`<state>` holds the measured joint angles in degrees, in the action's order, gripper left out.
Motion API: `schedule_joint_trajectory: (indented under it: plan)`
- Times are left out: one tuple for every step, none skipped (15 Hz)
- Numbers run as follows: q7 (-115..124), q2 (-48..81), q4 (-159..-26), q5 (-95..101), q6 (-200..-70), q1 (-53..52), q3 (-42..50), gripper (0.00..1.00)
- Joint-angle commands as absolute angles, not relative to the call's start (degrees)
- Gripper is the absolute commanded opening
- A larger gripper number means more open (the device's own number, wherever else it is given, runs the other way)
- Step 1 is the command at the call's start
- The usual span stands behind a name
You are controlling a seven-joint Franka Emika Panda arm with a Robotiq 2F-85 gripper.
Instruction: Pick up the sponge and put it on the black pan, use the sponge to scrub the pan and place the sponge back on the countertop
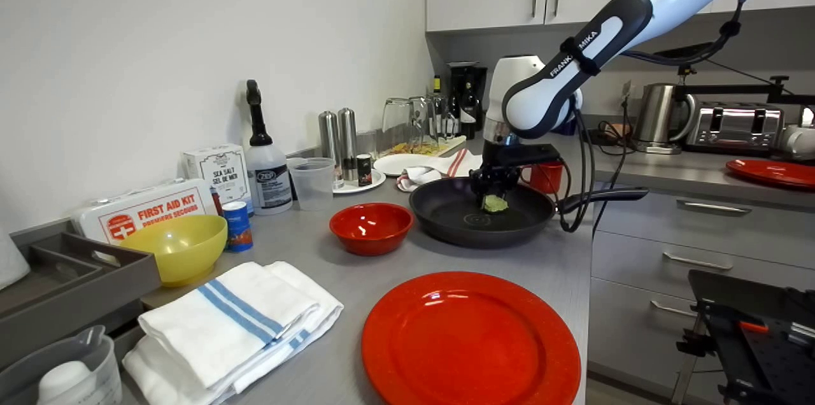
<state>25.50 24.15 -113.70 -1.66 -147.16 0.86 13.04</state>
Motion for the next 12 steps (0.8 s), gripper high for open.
schedule_joint_trajectory:
  plan:
    - [27.5,23.7,-114.4,-0.4,-146.6,0.1,13.3,0.28]
    - [27.8,23.3,-114.9,-0.4,-146.6,0.1,13.3,0.28]
    - [28.0,22.8,-115.5,-0.9,-146.8,0.1,13.2,0.28]
    - [28.4,22.1,-116.2,-1.3,-147.0,0.1,13.1,0.28]
    - [28.8,21.6,-116.8,-1.6,-147.0,0.1,13.1,0.28]
    - [29.6,20.8,-117.8,-1.7,-147.1,0.0,13.2,0.28]
    - [30.4,20.0,-118.7,-1.7,-147.0,0.0,13.3,0.28]
    - [31.3,19.1,-119.9,-1.6,-146.9,-0.1,13.5,0.28]
    - [32.1,18.3,-121.0,-1.6,-147.0,-0.1,13.6,0.28]
    - [32.9,17.8,-122.0,-1.5,-147.6,-0.2,13.7,0.28]
    - [33.7,17.5,-122.7,-1.4,-147.8,-0.2,13.7,0.28]
    - [34.2,17.2,-123.4,-1.5,-148.0,0.0,13.6,0.28]
